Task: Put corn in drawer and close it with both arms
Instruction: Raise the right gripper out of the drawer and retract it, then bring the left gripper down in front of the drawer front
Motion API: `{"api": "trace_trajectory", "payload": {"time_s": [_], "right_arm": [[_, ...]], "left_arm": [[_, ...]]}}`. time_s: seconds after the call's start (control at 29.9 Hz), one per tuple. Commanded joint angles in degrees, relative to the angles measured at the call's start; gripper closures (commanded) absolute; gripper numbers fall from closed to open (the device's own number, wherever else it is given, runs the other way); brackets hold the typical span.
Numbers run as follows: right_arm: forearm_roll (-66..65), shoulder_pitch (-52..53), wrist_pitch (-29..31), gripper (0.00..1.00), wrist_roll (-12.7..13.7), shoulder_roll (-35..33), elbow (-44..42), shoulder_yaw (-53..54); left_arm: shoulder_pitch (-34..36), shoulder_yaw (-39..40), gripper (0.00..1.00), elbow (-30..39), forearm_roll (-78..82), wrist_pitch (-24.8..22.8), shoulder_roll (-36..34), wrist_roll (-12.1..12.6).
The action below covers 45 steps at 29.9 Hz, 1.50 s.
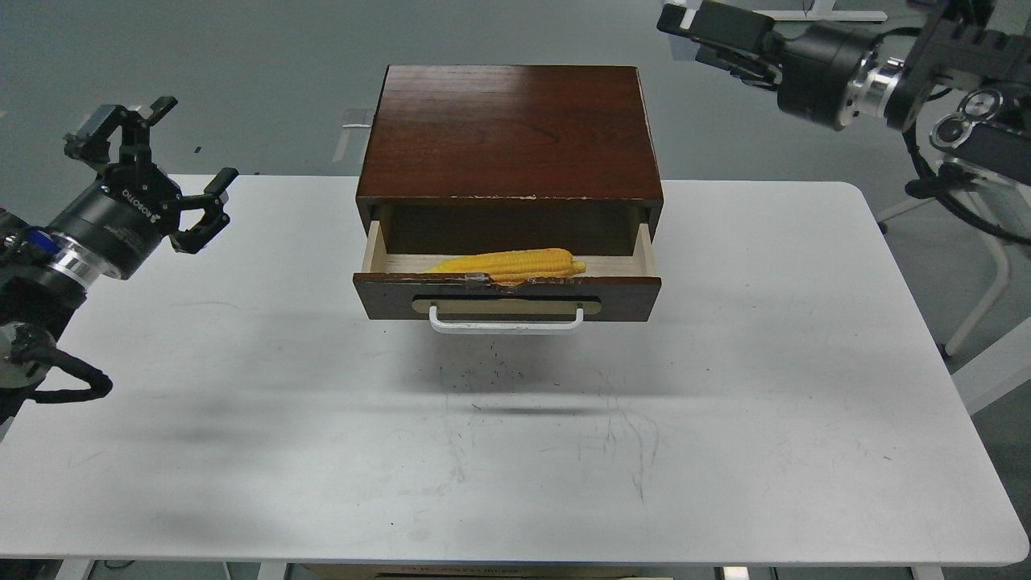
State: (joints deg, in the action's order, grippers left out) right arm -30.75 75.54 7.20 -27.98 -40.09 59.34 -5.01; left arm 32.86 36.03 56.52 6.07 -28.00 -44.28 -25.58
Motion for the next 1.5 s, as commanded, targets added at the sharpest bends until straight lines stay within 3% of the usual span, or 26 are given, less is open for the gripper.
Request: {"api": "trace_trajectory", "payload": {"time_s": [0.0,0.23,0.4,0.53,0.6,0.8,0.94,1.17,1.24,1.3,1.37,1.47], "right_arm": [[8.8,-12.9,-0.2,0.04,0.0,0.0,-1.1,11.1],[21.3,-27.9,-0.1,0.04,0.0,4.0,-3.2,22.2],[26.2,-31.4,0.4,0.03,0.0,7.1,-6.6,23.9],[26.3,-33.1,0.6,0.03,0.0,9.5,-8.0,23.8],[26.3,-33.4,0.6,0.03,0.0,9.9,-8.0,23.7],[26.2,-33.3,0.9,0.03,0.0,9.9,-8.1,23.6],[26.2,-33.3,0.9,0.03,0.0,9.8,-8.1,23.6],[26.2,-33.4,0.9,0.03,0.0,9.2,-8.1,23.1],[26.2,-33.4,0.9,0.03,0.0,9.1,-8.1,22.9],[26.2,-34.0,0.9,0.03,0.0,9.1,-8.1,22.9],[26.1,-34.1,0.9,0.03,0.0,9.1,-8.1,22.9],[26.0,-34.2,0.9,0.03,0.0,9.1,-8.1,22.8]], "left_arm": [[0.0,-0.1,0.01,0.0,0.0,0.0,0.4,0.0],[-0.1,-0.4,0.01,-0.1,0.1,0.0,1.2,0.0],[0.0,-0.4,0.01,-0.1,0.1,0.0,1.4,-0.2],[0.2,-0.8,0.01,-0.2,0.2,0.0,0.9,-2.4],[0.5,-0.3,0.01,-0.2,0.7,0.0,0.5,-2.4],[9.1,0.1,0.01,0.3,8.1,0.0,-2.6,-2.4],[15.5,0.3,0.01,4.0,16.8,0.0,-4.1,-2.4],[21.3,0.4,0.07,20.5,40.0,0.0,-4.9,-2.4],[21.5,0.8,0.14,25.5,47.3,0.0,-4.7,-2.4],[21.4,0.8,0.38,30.6,55.3,0.0,-3.5,-2.4],[21.3,0.3,0.55,32.2,59.0,0.0,-2.3,-2.4],[20.1,-0.5,1.0,34.1,66.6,0.0,0.1,-2.4]]}}
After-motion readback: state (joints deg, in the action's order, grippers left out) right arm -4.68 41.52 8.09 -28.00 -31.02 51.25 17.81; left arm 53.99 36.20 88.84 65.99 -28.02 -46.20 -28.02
